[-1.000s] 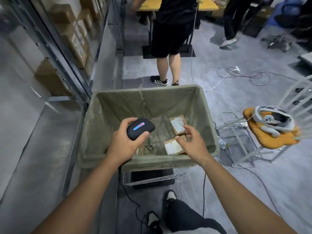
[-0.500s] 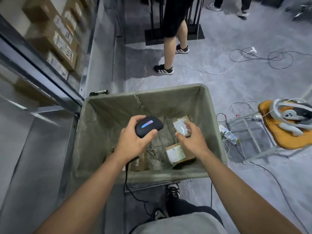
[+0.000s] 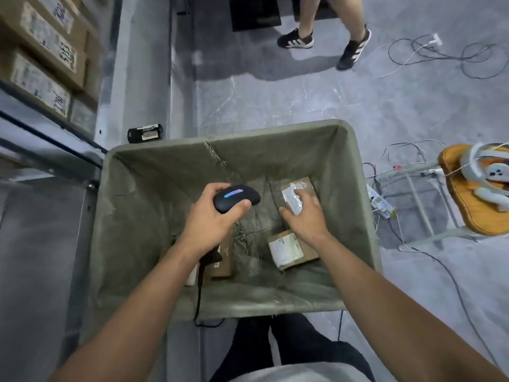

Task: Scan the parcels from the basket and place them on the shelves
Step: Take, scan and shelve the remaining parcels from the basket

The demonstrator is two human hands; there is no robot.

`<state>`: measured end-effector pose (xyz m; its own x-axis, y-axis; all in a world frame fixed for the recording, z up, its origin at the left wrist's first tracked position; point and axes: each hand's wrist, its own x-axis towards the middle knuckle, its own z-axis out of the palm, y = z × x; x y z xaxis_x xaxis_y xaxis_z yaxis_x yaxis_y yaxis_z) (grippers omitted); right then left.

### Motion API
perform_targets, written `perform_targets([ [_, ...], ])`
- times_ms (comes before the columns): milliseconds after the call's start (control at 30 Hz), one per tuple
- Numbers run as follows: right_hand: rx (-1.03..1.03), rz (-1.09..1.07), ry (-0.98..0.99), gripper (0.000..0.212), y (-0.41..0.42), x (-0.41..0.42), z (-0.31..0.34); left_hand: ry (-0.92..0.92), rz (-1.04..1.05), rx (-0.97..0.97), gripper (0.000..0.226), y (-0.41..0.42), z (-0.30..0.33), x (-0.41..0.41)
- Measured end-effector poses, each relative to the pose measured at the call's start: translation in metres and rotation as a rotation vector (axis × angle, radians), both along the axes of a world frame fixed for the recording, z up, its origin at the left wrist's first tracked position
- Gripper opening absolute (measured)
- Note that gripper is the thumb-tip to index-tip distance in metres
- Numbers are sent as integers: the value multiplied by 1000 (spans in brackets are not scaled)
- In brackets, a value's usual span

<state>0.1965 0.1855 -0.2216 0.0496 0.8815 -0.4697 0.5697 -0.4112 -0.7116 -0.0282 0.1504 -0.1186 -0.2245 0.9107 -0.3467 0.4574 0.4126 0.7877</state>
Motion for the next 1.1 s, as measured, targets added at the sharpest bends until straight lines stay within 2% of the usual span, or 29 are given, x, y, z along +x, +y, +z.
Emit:
perform_targets([
  [300, -40, -118, -155, 80, 27, 3, -86, -109, 3, -26, 54, 31, -60, 14],
  [567, 5, -55, -356, 92, 37, 5, -133, -174, 1, -44, 54, 40, -76, 12],
  [667, -17, -56, -459, 101, 42, 7, -143, -233, 8, -67, 55, 41, -78, 13],
  [767, -49, -60, -510, 100, 44, 9, -146, -253, 1, -76, 59, 42, -82, 12],
  [1000, -80, -14, -540, 113, 40, 9, -150, -234, -8, -82, 55, 43, -89, 8],
  [1100, -73, -2, -545, 111, 42, 5, -139, -224, 8, -75, 55, 42, -83, 7],
])
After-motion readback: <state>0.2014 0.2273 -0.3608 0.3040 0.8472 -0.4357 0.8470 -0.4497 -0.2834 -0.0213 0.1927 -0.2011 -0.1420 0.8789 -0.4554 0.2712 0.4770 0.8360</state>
